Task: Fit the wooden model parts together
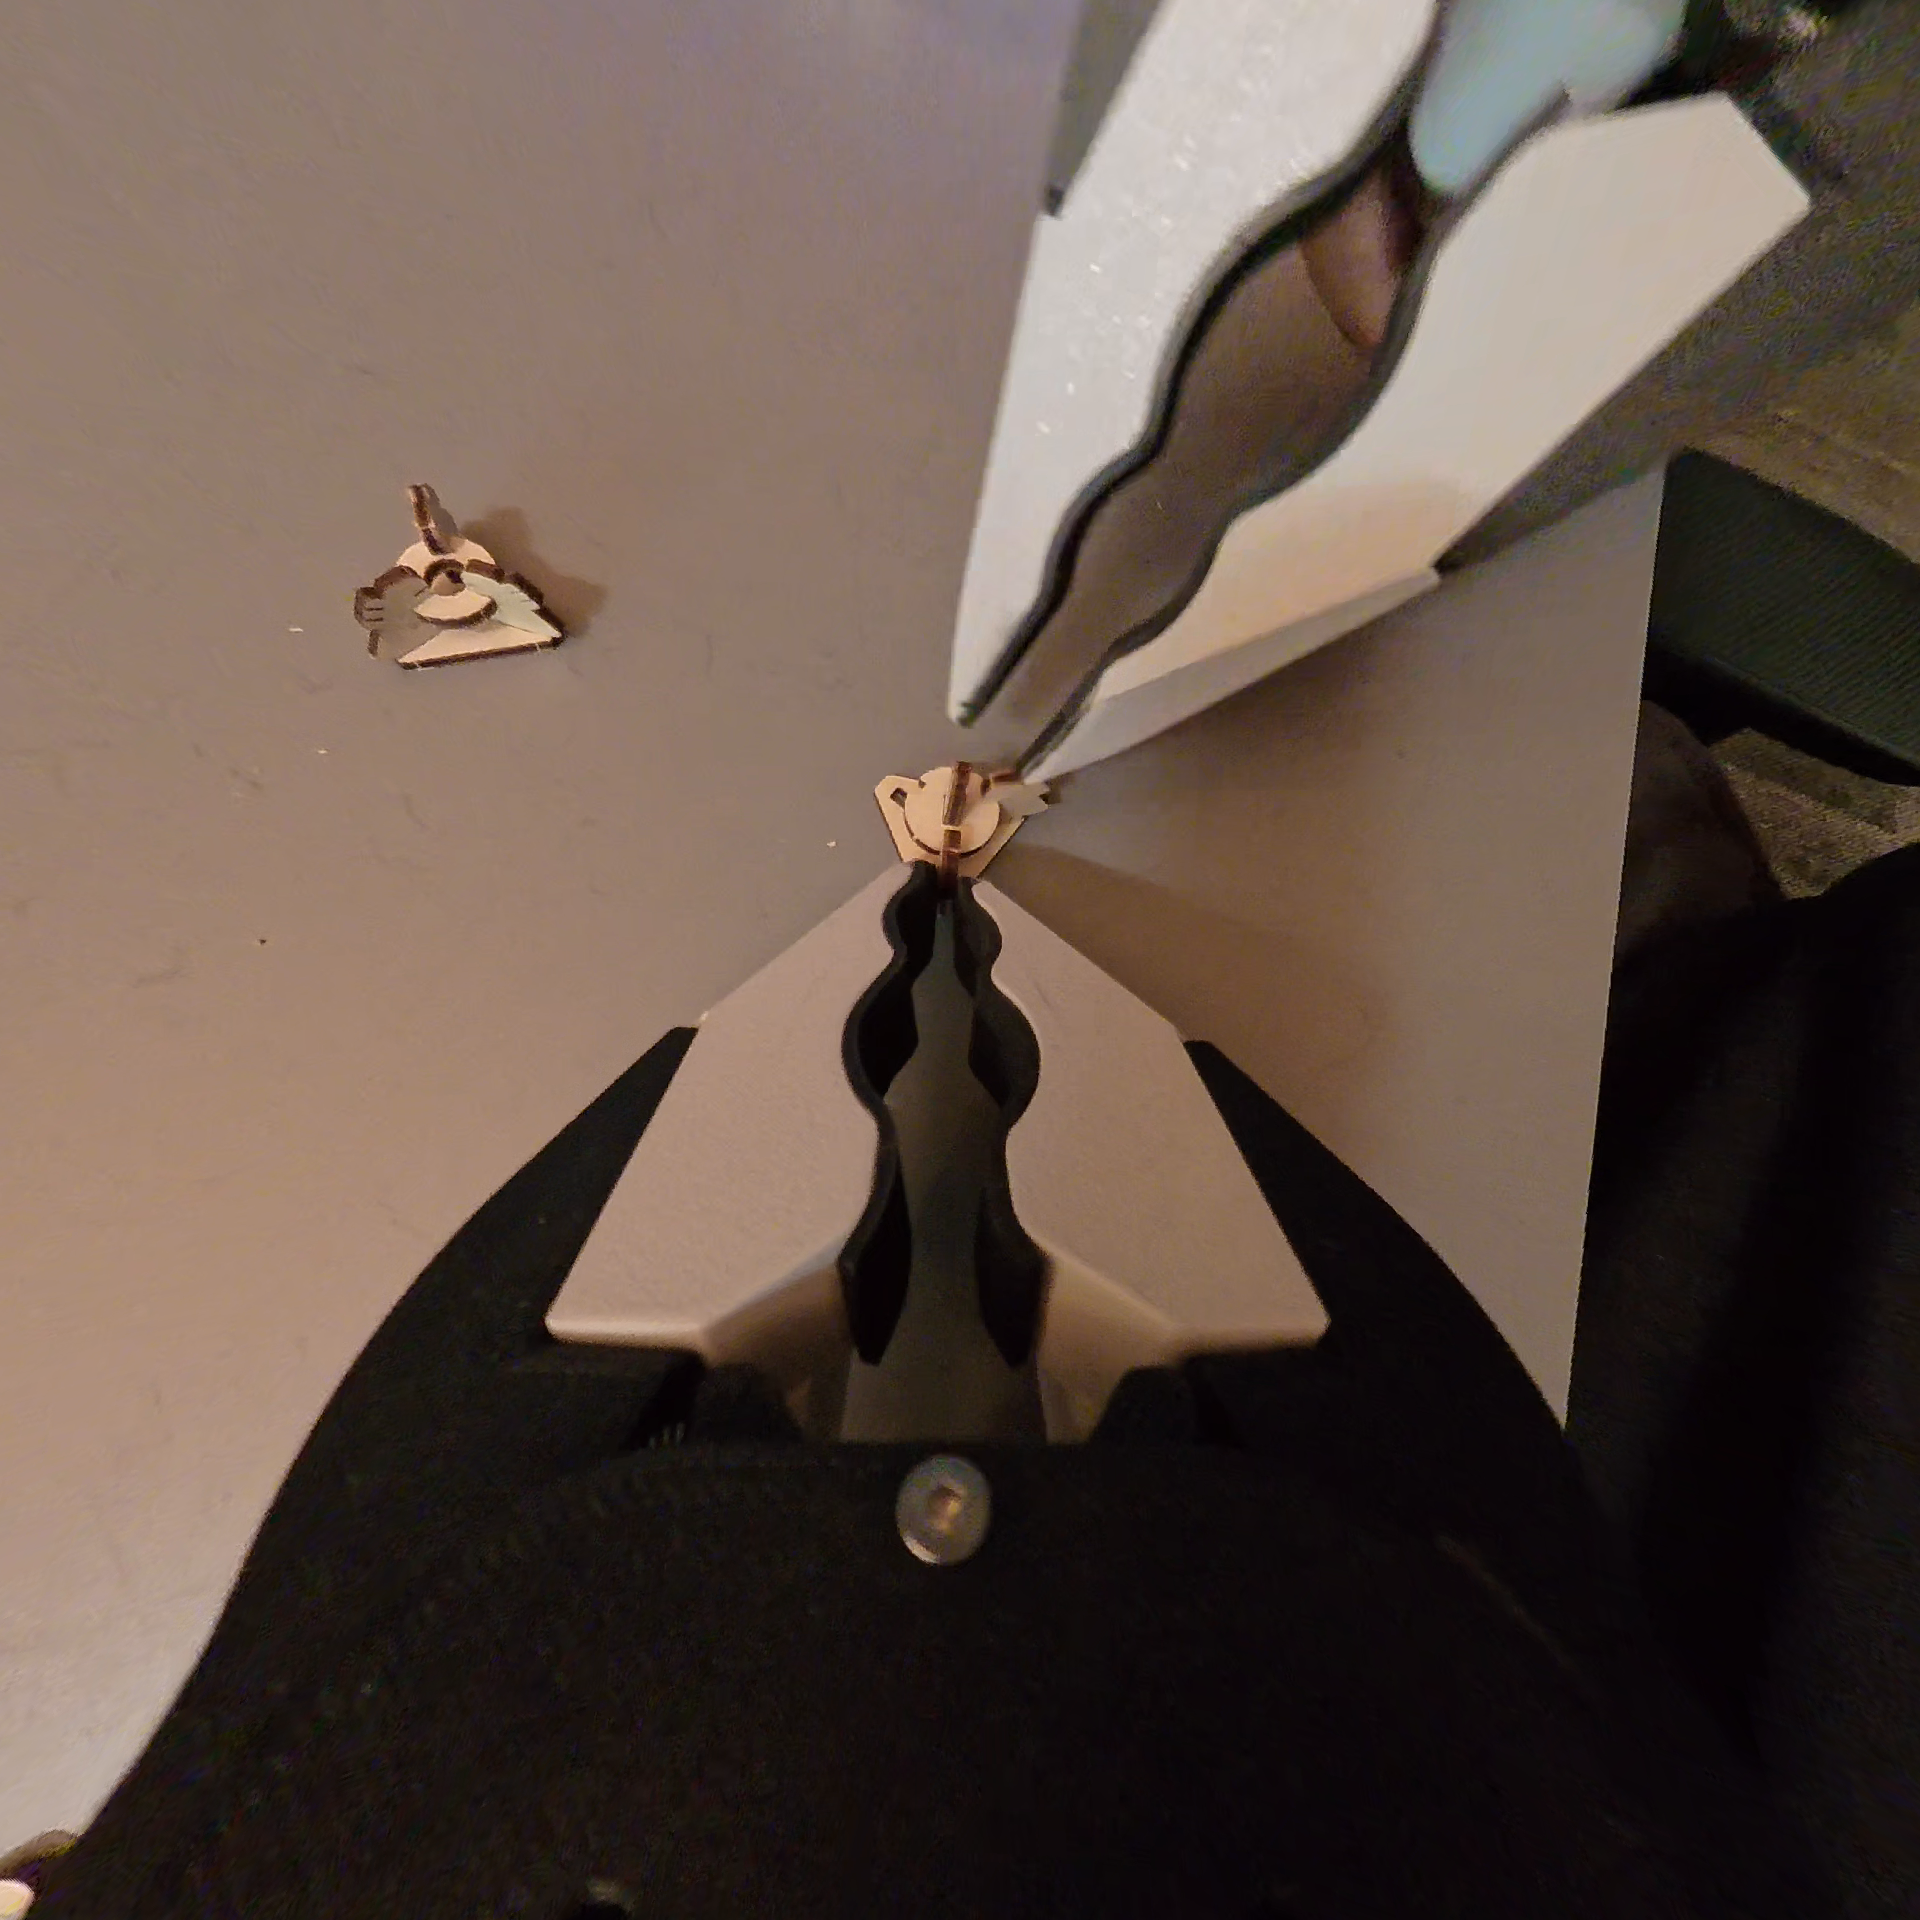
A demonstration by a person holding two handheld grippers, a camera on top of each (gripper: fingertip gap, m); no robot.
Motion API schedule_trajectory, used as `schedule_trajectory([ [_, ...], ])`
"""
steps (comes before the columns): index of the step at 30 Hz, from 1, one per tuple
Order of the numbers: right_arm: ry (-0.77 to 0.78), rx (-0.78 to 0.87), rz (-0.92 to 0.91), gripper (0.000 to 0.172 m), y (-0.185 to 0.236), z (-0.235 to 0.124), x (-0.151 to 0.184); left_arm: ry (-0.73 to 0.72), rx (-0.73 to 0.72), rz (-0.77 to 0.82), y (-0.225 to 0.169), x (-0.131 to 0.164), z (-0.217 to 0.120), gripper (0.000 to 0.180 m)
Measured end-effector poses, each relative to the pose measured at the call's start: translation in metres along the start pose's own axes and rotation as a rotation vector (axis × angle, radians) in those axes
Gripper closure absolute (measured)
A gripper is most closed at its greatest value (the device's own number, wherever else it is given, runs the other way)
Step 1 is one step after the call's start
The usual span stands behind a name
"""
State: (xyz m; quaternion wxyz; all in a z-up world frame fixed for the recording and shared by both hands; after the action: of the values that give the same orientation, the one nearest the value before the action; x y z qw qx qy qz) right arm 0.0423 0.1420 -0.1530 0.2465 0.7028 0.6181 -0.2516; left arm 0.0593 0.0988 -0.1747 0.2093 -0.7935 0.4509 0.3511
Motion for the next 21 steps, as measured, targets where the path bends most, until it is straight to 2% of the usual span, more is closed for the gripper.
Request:
schedule_trajectory([
  [3,-0.094,0.079,0.141,0.158,0.000,-0.002,0.003,-0.001,0.003,-0.003,0.000,0.000,0.000,0.180],
  [8,-0.098,0.051,0.258,0.161,0.006,-0.002,0.015,-0.001,0.001,-0.006,0.000,0.000,0.000,0.180],
  [13,-0.073,0.067,0.261,0.170,0.009,0.005,0.020,0.000,0.000,-0.006,0.000,0.000,0.000,0.180],
  [21,-0.075,0.134,0.206,0.172,0.011,0.006,0.019,-0.001,0.001,-0.008,0.000,0.000,0.000,0.180],
])
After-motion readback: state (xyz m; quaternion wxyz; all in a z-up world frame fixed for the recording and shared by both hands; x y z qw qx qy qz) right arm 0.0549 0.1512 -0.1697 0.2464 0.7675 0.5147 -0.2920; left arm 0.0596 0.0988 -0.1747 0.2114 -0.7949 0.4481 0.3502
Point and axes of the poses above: each gripper's, where its closed fingertips meet, z out along the fingers, x out of its underside, y = z × x across the jaws, the point moved 3 cm from there along -z, back along the fingers, and after that the axes turned 12 degrees about z, right-handed, at the moved point
